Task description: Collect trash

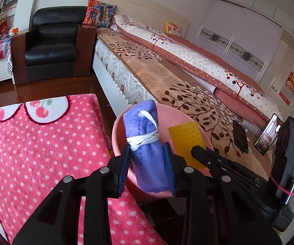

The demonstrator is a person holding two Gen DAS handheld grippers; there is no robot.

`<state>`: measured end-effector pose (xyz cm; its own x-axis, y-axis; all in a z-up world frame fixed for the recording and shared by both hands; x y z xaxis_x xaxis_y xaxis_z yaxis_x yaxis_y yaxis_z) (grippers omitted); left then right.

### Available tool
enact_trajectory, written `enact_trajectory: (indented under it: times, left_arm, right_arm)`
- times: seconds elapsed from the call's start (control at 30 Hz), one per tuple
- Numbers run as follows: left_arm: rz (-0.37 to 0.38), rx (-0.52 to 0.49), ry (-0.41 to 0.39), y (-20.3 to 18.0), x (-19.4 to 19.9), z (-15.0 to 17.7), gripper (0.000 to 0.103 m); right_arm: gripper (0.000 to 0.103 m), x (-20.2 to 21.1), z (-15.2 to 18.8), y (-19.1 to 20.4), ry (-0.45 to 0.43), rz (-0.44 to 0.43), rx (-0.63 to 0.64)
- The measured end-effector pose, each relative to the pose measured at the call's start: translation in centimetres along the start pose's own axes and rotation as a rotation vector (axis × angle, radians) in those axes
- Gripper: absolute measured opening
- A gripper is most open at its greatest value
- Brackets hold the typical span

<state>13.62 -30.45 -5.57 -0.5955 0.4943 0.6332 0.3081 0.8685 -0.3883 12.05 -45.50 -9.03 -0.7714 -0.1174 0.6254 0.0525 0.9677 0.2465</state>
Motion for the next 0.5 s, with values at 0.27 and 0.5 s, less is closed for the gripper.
enact_trajectory:
  times: [0.27, 0.5]
  left_arm:
    - [-0.026, -0.019, 0.033, 0.1, -2.3, 0.1, 0.036]
    - [-0.031, -0.047, 0.037, -0.1, -2.6, 0.1, 0.049]
  right_arm:
    - [0.017, -1.4, 0.6, -0.7, 0.026, 0.038, 0.011]
    - [0.046, -1.6, 0.6, -0.9, 0.024, 0.052, 0.014]
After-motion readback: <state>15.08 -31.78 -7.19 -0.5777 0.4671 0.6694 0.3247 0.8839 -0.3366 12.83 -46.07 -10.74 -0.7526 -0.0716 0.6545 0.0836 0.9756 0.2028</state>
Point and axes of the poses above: each gripper's, at about its wrist camera, not at the fingertips, and x roughly against the way its jaws point, y to its left, z to its underside, the point moved 9 cm from there along -x, roughly the way its jaws point, and after that the axes turned 7 degrees about x, right-handed, at the moved point
